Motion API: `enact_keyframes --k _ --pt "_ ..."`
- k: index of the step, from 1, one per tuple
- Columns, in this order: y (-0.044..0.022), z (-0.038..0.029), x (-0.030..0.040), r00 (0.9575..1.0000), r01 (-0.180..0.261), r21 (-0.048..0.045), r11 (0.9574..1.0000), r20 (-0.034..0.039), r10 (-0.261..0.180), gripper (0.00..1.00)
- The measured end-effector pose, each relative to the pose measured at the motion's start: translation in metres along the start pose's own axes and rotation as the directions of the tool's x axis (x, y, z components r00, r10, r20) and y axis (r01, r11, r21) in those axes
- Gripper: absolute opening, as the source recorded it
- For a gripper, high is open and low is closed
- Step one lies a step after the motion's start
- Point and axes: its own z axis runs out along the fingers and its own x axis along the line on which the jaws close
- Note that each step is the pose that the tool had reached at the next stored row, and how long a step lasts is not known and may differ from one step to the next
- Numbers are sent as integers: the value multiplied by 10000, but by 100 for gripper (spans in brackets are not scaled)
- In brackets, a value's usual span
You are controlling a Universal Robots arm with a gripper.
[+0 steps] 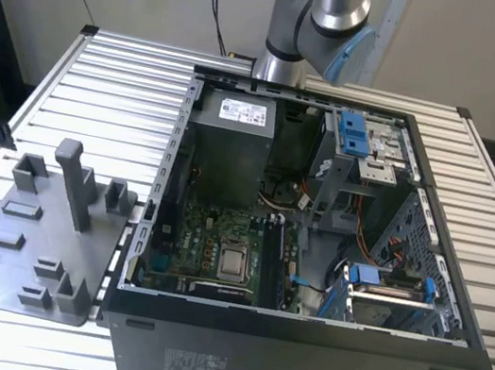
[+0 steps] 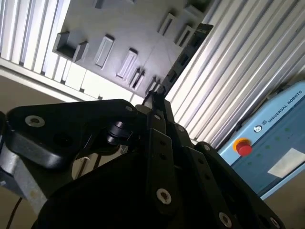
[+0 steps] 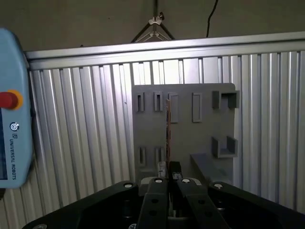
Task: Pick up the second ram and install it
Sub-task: 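Pick up the second ram and move it above second insertion slot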
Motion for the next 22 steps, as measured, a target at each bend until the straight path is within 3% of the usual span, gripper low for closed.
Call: enact_keyframes --k 5,16,22 --pt "-1 -39 -2 10000 -1 0 10000 0 1 14" --pt "-8 -43 -2 10000 0 -3 10000 -3 0 14" --pt "-103 -38 -11 10000 0 -1 10000 0 0 14"
